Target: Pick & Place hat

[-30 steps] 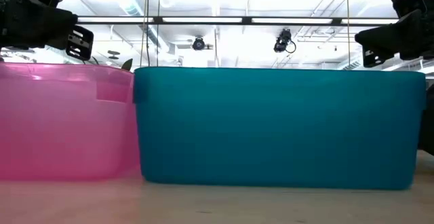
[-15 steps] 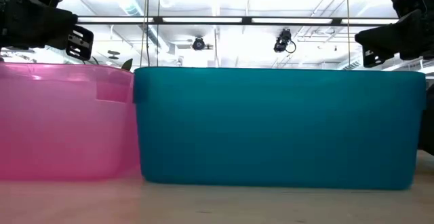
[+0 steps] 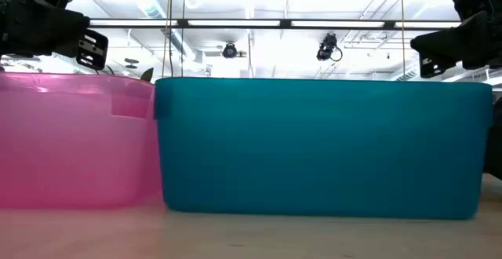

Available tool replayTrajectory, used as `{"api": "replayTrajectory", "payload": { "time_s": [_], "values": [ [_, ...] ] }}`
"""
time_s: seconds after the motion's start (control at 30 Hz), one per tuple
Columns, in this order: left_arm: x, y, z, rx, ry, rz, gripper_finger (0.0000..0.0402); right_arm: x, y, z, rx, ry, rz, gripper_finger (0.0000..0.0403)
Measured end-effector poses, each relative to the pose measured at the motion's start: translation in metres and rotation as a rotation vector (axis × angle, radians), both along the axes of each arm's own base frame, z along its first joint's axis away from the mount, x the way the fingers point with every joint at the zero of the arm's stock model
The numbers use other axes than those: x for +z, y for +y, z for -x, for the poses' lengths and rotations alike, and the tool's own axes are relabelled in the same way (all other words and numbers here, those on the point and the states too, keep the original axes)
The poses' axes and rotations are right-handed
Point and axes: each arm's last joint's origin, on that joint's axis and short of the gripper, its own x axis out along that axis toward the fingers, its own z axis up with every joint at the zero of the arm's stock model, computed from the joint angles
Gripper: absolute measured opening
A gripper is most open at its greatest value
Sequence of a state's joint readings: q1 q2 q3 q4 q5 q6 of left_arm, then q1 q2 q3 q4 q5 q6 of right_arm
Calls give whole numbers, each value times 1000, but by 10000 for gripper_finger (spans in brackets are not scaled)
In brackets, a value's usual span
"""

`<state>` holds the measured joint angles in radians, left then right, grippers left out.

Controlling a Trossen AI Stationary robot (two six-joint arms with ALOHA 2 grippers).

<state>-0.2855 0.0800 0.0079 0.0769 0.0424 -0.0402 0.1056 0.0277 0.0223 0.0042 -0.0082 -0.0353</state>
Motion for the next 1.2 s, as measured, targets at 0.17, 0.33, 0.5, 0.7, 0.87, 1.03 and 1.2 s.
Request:
{"api": "replayTrajectory", "payload": {
  "time_s": [0.17,0.33,0.5,0.7,0.87,1.03,1.2],
  "values": [
    [0,0,0,0,0,0,34,0,0,0,0,0,0,38],
    [0,0,0,0,0,0,34,0,0,0,0,0,0,38],
    [0,0,0,0,0,0,34,0,0,0,0,0,0,38],
    [0,0,0,0,0,0,34,0,0,0,0,0,0,38],
    [0,0,0,0,0,0,34,0,0,0,0,0,0,38],
    [0,0,0,0,0,0,34,0,0,0,0,-2,0,38],
    [0,0,0,0,0,0,34,2,0,0,0,-21,-2,38]
  ]
}}
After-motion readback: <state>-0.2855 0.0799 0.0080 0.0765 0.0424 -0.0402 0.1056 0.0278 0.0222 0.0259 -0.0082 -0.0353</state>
